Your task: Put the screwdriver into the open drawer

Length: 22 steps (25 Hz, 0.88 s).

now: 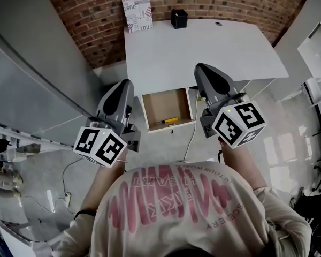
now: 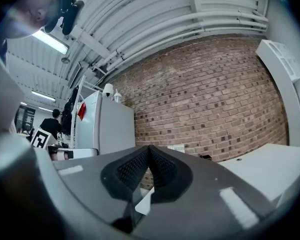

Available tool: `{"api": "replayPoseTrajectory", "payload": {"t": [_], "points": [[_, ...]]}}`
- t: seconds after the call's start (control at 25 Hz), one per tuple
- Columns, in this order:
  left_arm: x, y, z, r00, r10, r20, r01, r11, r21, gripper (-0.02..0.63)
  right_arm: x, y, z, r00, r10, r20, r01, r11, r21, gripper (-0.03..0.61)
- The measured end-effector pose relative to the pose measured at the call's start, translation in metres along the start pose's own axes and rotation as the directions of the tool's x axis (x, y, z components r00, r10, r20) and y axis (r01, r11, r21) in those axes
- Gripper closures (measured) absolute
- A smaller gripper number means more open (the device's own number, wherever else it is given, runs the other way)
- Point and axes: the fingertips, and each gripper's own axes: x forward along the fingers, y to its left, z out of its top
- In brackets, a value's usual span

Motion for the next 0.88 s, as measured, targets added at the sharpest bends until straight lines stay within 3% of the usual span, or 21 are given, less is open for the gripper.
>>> {"api": "replayPoseTrajectory", "payload": {"t": [0.56, 0.88], "points": [[-0.001, 0.006, -0.027, 0.995, 0.083, -0.048, -0.083, 0.997, -0.003, 0.611, 0.001, -0.023, -0.033, 0.998, 0.029, -0.059, -0.022, 0.994, 0.106, 0.565], [0.001, 0.003, -0.031, 0.994, 0.098, -0.054, -0.099, 0.995, -0.007, 0.611, 0.001, -0.025, -0.037, 0.996, 0.045, -0.081, -0.036, 0.993, 0.109, 0.565]]}}
